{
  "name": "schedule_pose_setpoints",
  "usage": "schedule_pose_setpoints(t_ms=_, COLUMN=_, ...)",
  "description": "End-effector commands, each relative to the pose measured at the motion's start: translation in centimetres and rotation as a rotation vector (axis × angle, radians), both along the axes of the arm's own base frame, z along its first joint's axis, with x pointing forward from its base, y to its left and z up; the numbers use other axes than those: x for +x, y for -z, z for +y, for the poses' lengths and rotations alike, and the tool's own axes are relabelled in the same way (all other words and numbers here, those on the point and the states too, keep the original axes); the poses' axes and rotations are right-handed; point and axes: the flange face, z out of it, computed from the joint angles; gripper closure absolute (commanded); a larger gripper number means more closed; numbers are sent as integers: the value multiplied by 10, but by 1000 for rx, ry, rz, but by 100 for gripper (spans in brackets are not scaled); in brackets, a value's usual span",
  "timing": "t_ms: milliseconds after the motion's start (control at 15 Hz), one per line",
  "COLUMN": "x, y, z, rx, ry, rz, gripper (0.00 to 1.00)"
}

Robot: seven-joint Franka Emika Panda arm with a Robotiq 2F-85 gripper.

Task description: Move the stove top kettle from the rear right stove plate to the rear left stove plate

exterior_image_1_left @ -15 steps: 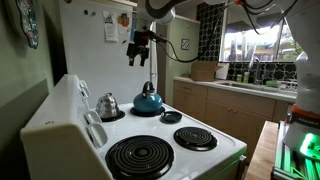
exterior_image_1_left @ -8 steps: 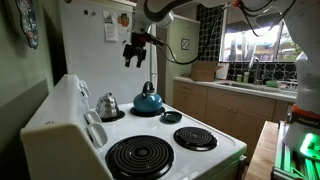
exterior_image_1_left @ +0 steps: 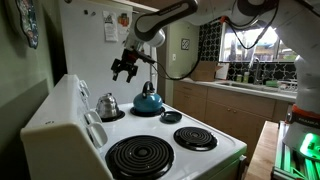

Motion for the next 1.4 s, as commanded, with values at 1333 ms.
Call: schedule_pose_setpoints(t_ms=1333, x=50, y=110, z=41, rx=-152, ry=-99, rz=-167, gripper=0)
